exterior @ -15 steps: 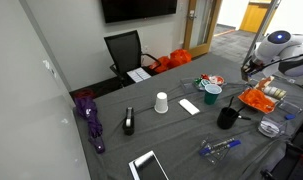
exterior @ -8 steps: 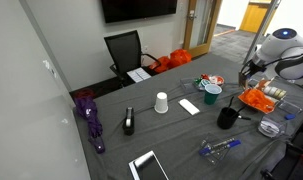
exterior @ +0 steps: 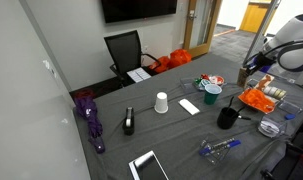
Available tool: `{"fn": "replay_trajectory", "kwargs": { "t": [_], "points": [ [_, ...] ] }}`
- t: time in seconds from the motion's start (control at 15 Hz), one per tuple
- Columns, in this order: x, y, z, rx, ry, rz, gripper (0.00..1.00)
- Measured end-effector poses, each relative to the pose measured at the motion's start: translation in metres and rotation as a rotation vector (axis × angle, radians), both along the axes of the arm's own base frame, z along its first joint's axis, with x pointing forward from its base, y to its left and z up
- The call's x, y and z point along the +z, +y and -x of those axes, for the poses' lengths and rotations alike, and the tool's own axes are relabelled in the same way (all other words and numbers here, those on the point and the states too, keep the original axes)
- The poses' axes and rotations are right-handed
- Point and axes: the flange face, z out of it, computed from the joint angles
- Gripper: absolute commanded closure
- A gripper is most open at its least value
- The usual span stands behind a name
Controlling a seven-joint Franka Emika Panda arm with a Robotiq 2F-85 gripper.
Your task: Put the orange wooden rectangular block in the green cup
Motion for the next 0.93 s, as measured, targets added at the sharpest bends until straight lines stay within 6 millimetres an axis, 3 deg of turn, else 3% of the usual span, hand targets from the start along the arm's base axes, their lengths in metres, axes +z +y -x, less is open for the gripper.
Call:
{"fn": "replay_trajectory", "kwargs": {
  "t": [0.4,0.73,0.93],
  "points": [
    [0.043,0.037,-0.004,-0.043,-0.067,-0.135,0.93],
    [0.052,0.078,-0.016,-0.094,-0.110,-0.301,0.93],
    [0.051,0.092,-0.023,-0.119,-0.121,-0.357,0.93]
  ]
}}
